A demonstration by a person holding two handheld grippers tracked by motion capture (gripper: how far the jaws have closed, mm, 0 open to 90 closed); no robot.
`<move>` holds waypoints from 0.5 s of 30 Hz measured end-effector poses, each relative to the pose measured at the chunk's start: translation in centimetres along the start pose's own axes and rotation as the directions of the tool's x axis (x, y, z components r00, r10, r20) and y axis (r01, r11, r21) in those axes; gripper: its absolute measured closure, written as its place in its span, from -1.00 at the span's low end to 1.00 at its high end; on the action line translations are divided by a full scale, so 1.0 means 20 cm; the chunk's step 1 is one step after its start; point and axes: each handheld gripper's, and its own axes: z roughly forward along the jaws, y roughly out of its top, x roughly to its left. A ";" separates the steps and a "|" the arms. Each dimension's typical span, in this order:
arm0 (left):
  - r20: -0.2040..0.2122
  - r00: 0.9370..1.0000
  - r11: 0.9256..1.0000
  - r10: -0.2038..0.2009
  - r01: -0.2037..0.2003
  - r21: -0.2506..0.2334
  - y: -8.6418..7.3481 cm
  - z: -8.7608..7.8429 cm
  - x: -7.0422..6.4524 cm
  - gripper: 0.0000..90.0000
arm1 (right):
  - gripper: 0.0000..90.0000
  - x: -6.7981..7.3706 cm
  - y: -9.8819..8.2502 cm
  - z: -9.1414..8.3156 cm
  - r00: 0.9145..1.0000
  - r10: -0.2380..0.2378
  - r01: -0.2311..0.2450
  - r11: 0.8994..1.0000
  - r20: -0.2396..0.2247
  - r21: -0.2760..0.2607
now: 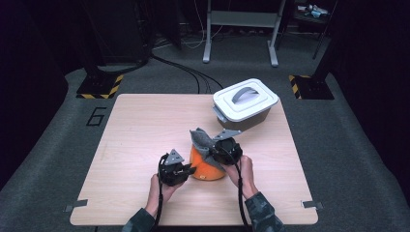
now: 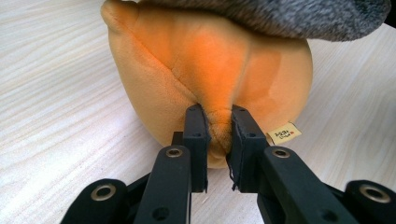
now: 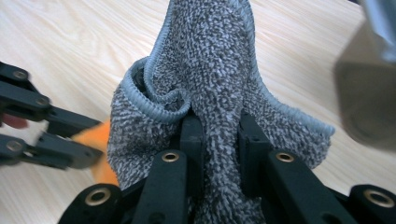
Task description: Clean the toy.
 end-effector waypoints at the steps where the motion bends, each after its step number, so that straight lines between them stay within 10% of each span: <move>1: 0.000 1.000 1.000 0.001 -0.001 0.000 0.00 0.00 0.00 0.75 | 0.69 -0.02 -0.01 -0.01 1.000 0.001 -0.001 1.000 0.001 0.005; 15: 0.003 1.000 1.000 -0.005 0.005 -0.003 0.00 0.00 0.00 0.74 | 0.69 -0.23 -0.22 -0.05 0.990 0.125 -0.127 0.992 0.065 0.024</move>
